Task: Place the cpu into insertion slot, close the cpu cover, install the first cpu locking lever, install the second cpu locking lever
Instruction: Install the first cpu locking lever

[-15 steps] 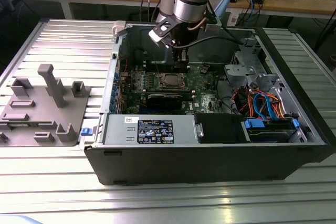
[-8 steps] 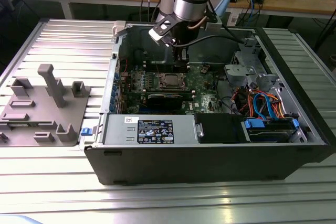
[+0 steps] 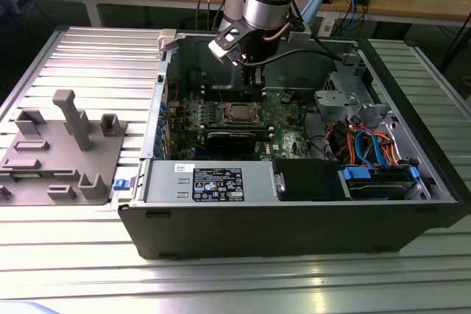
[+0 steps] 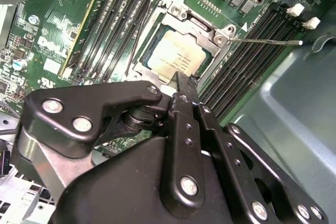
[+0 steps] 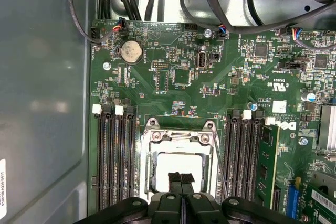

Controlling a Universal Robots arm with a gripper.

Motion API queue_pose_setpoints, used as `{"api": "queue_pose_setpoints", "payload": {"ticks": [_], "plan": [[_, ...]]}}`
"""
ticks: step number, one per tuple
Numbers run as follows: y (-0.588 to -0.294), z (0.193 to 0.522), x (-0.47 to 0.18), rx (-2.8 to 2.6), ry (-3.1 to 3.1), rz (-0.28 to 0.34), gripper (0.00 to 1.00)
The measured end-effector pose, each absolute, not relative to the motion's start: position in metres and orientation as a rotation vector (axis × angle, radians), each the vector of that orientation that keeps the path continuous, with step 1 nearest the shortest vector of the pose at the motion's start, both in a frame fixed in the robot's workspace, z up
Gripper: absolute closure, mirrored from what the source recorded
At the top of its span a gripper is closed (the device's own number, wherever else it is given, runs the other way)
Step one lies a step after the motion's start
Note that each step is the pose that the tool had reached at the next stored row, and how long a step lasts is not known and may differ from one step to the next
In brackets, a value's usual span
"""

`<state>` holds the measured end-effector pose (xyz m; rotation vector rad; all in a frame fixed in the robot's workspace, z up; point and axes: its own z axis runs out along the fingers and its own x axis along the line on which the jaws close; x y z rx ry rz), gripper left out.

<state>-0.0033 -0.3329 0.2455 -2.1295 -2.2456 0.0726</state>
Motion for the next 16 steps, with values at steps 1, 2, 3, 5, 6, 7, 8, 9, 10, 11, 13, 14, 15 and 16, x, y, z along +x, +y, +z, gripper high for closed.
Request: {"api": "queue_pose_setpoints", "payload": {"ticks": [1, 2, 3, 5, 6, 7, 8, 9, 10, 11, 13, 14, 15, 16], "plan": [[-0.3328, 0.2454, -0.0033, -2.123, -2.251, 0.073, 0.89], [-0.3328, 0.2454, -0.0033, -2.111, -2.264, 0.073, 0.89], [-0.3328, 0.2454, -0.0033, -2.103, -2.271, 0.073, 0.89], [-0.3328, 0.2454, -0.0033, -2.085, -2.288, 0.074, 0.89], [-0.3328, 0.2454, -0.0033, -2.078, -2.295, 0.074, 0.89], [-0.3328, 0.2454, -0.0033, -2.065, -2.307, 0.075, 0.89], [-0.3328, 0.2454, -0.0033, -2.048, -2.322, 0.075, 0.89], [-0.3328, 0.2454, -0.0033, -2.038, -2.331, 0.075, 0.89], [-0.3328, 0.2454, -0.0033, -2.03, -2.338, 0.076, 0.89], [-0.3328, 0.2454, -0.0033, -2.027, -2.341, 0.076, 0.89], [-0.3328, 0.2454, -0.0033, -2.022, -2.346, 0.076, 0.89], [-0.3328, 0.2454, -0.0033, -2.019, -2.348, 0.076, 0.89], [-0.3328, 0.2454, -0.0033, -2.016, -2.351, 0.076, 0.89], [-0.3328, 0.2454, -0.0033, -2.014, -2.353, 0.076, 0.89]]}}
